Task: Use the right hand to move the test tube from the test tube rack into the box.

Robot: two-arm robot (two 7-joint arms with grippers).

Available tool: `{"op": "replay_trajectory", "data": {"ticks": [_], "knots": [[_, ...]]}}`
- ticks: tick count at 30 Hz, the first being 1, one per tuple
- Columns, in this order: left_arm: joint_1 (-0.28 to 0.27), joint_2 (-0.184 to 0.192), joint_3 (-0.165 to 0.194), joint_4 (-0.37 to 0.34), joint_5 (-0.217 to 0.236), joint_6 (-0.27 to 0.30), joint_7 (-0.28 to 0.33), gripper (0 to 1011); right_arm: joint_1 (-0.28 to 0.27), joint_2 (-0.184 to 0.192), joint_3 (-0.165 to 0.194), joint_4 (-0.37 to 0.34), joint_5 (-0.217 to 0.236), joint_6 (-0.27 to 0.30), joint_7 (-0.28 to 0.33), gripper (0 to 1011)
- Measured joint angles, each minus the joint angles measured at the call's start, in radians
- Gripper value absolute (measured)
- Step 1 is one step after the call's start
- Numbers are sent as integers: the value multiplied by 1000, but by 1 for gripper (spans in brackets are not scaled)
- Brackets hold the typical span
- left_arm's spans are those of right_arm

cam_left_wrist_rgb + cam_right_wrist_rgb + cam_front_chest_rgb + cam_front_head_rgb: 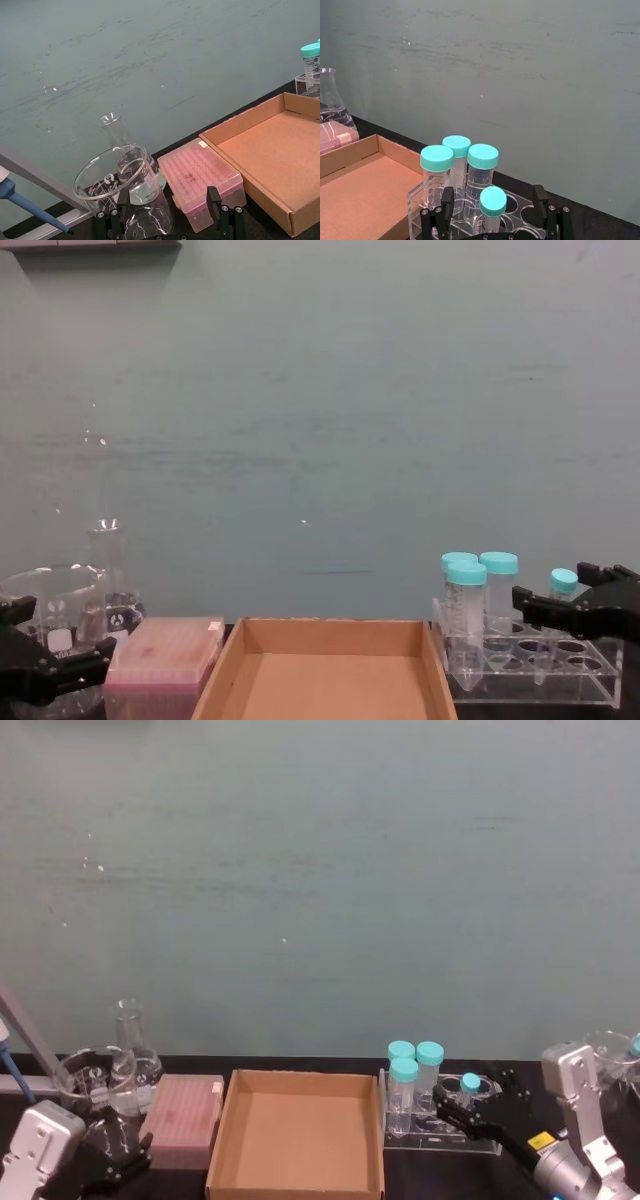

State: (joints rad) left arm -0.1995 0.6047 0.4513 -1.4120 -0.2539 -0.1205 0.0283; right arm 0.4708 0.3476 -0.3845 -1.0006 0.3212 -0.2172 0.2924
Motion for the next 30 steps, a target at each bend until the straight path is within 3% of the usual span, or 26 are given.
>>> {"op": "replay_trajectory", "data": {"ticks": [30], "knots": [[0, 0, 0, 0, 0, 0, 0, 1000, -14, -19, 37, -6, -32, 23, 40, 1002]]}}
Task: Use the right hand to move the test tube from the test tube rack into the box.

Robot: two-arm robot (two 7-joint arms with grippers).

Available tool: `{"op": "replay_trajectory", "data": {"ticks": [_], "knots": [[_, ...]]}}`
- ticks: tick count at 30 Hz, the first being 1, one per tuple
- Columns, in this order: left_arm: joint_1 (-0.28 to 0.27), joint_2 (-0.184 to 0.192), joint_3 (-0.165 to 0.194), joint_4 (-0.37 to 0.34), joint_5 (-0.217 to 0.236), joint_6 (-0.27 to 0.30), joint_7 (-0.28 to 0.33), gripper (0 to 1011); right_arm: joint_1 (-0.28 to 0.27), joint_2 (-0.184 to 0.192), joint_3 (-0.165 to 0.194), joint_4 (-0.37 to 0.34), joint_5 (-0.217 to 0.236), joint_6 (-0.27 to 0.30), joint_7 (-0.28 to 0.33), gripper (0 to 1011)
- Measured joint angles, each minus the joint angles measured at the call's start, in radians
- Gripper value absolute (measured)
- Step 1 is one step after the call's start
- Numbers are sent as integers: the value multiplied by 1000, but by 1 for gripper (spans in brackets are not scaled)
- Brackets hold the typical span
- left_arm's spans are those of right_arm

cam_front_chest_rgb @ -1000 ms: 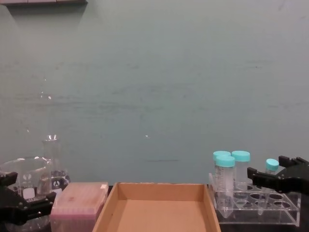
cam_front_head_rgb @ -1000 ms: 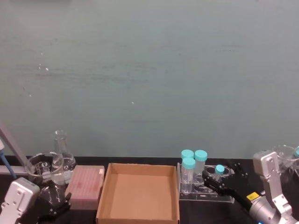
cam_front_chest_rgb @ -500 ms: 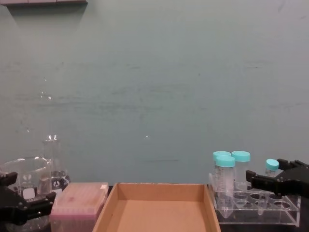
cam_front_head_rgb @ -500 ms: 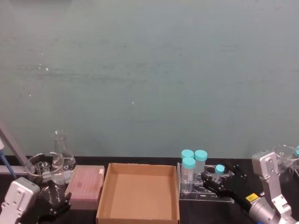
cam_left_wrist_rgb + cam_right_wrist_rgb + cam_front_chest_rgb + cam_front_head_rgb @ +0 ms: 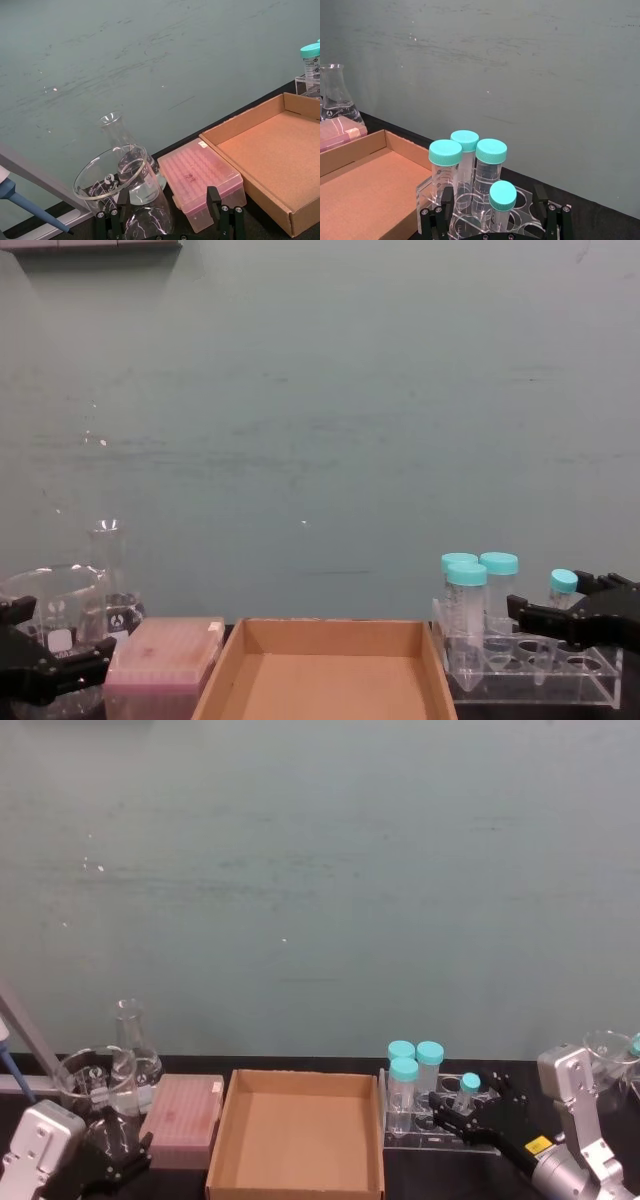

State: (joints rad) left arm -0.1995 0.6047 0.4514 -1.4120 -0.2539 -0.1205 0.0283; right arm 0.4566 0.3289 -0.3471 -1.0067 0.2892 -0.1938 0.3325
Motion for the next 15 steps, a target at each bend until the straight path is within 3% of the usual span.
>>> {"op": "replay_trajectory", "data": {"ticks": [7, 15], "knots": [[0, 0, 0, 0, 0, 0, 0, 1000, 0, 1, -1, 0, 0, 0, 0, 942], [0, 0, 0, 0, 0, 0, 0, 1000, 1, 1, -2, 0, 1, 0, -1, 736]]}}
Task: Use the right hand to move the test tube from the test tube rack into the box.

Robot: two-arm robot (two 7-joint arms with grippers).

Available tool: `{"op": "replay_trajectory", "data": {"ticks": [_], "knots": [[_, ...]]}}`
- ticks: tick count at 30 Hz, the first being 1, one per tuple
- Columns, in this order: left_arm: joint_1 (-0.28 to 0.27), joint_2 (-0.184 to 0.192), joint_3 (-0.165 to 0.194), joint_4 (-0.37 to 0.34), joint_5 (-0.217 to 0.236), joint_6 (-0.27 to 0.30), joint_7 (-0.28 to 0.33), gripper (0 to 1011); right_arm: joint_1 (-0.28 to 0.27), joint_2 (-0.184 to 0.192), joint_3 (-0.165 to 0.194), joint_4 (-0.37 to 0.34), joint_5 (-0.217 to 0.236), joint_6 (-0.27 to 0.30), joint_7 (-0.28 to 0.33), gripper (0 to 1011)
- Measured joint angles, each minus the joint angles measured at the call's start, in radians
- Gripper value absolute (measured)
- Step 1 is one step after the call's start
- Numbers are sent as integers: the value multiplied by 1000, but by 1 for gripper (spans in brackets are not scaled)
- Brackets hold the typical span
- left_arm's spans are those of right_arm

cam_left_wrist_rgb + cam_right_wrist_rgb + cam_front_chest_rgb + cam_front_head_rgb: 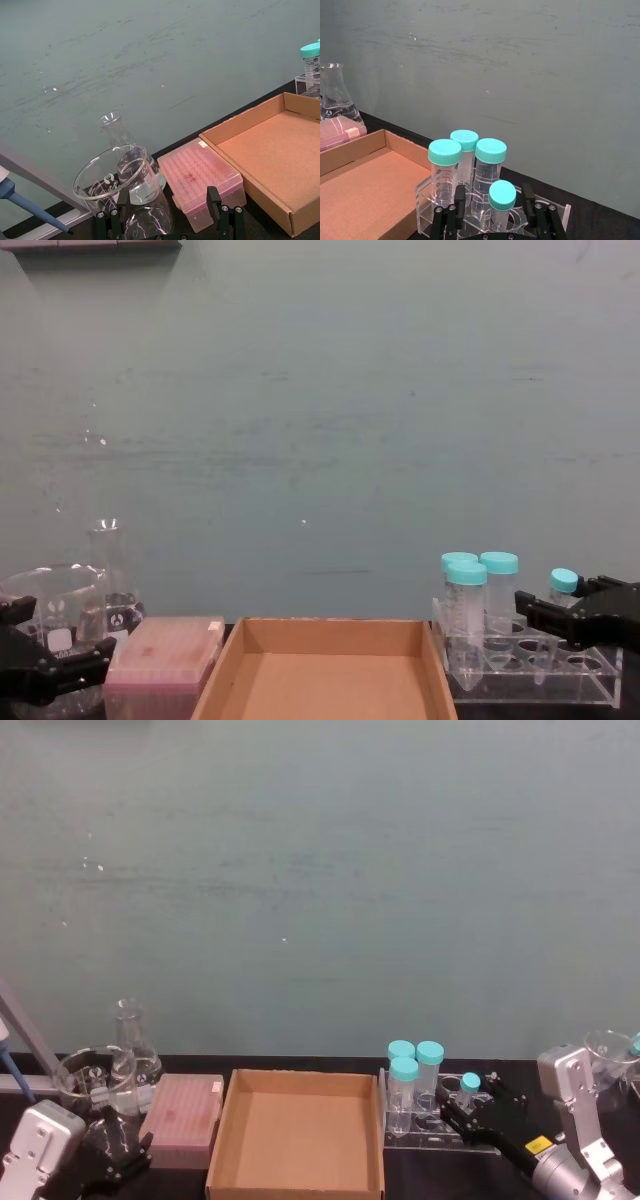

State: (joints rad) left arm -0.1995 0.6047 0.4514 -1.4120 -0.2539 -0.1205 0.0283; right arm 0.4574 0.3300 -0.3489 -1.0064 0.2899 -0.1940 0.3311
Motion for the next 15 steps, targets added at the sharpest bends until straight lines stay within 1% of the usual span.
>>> {"op": "replay_trajectory", "data": {"ticks": [1, 3, 4, 5, 6, 7, 8, 9, 10, 12, 13, 14, 15], "knots": [[0, 0, 0, 0, 0, 0, 0, 1000, 0, 0, 0, 0, 0, 0, 0, 690], [0, 0, 0, 0, 0, 0, 0, 1000, 0, 0, 0, 0, 0, 0, 0, 653], [0, 0, 0, 0, 0, 0, 0, 1000, 0, 0, 0, 0, 0, 0, -1, 595], [0, 0, 0, 0, 0, 0, 0, 1000, 0, 0, 0, 0, 0, 0, -1, 569], [0, 0, 0, 0, 0, 0, 0, 1000, 0, 0, 0, 0, 0, 0, -1, 508], [0, 0, 0, 0, 0, 0, 0, 1000, 0, 0, 0, 0, 0, 0, -1, 508], [0, 0, 0, 0, 0, 0, 0, 1000, 1, 0, 0, 0, 0, 0, -1, 468], [0, 0, 0, 0, 0, 0, 0, 1000, 1, 0, 0, 0, 0, 0, -1, 450], [0, 0, 0, 0, 0, 0, 0, 1000, 1, 0, 0, 0, 0, 0, -2, 390], [0, 0, 0, 0, 0, 0, 0, 1000, 1, 0, 0, 0, 1, 0, -2, 335], [0, 0, 0, 0, 0, 0, 0, 1000, 1, 0, 0, 0, 1, 0, -2, 335], [0, 0, 0, 0, 0, 0, 0, 1000, 1, 0, 0, 0, 1, 0, -2, 306], [0, 0, 0, 0, 0, 0, 0, 1000, 1, 0, 0, 0, 1, 0, -2, 227]]}}
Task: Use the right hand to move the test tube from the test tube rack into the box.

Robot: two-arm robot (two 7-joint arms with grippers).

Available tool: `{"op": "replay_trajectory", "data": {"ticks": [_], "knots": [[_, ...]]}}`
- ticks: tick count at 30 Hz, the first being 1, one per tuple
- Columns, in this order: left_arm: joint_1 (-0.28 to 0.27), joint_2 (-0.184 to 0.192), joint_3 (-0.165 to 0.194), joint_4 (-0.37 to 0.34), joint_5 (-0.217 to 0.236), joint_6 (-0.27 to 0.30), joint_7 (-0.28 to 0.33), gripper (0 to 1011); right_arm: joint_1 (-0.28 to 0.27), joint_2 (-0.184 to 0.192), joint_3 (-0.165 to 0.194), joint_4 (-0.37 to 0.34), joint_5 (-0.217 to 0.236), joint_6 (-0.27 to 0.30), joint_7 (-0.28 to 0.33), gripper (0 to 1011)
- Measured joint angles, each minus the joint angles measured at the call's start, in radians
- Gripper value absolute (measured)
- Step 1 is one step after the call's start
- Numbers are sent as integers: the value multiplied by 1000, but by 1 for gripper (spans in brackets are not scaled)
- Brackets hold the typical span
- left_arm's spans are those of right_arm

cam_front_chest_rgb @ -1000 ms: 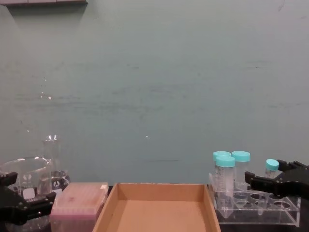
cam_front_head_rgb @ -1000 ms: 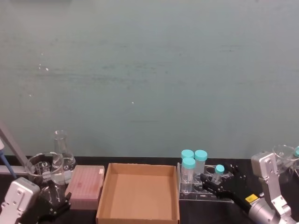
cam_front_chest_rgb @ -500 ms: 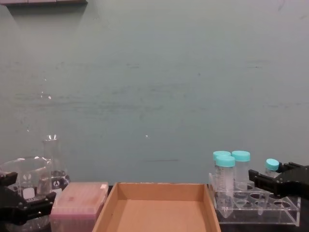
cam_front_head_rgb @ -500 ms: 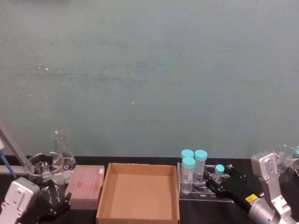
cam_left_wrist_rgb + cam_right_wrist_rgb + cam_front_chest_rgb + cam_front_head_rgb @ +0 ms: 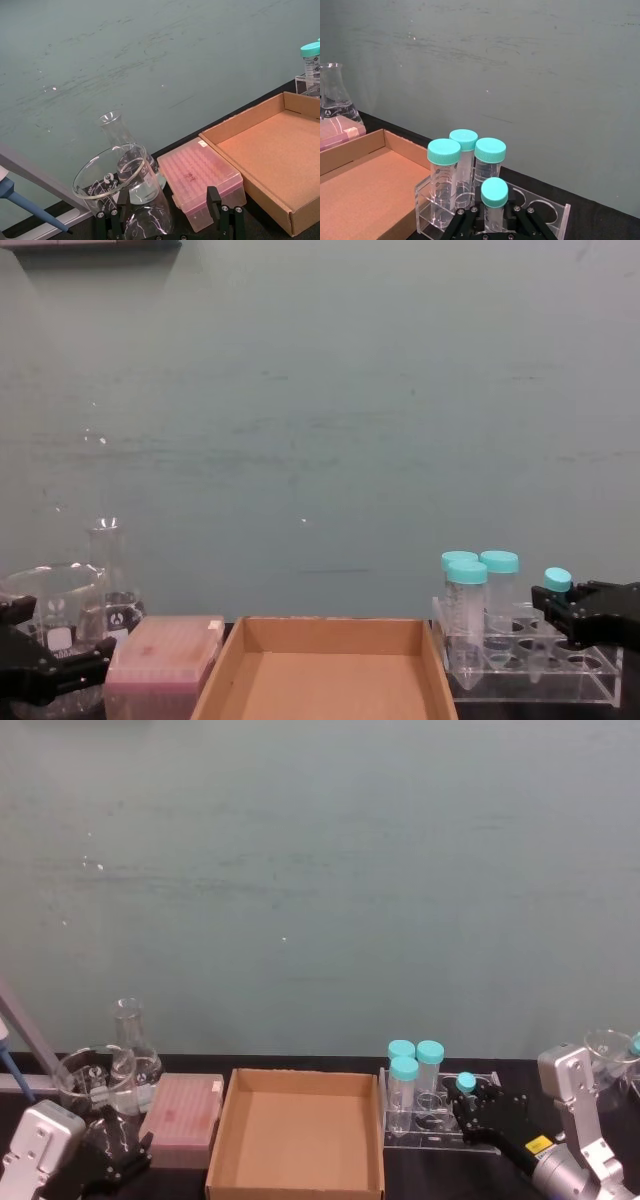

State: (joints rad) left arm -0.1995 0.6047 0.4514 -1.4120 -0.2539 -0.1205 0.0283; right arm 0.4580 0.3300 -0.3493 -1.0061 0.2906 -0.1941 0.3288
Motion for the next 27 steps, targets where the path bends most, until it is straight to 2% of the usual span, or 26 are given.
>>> {"op": "replay_trajectory", "data": {"ticks": [3, 13, 20, 27], "knots": [[0, 0, 0, 0, 0, 0, 0, 1000, 0, 0, 0, 0, 0, 0, 0, 198], [0, 0, 0, 0, 0, 0, 0, 1000, 0, 0, 0, 0, 1, 0, -1, 199], [0, 0, 0, 0, 0, 0, 0, 1000, -10, -3, 16, -13, -17, -13, 1, 199], [0, 0, 0, 0, 0, 0, 0, 1000, -32, -2, 39, -63, -26, -19, 12, 198]]}}
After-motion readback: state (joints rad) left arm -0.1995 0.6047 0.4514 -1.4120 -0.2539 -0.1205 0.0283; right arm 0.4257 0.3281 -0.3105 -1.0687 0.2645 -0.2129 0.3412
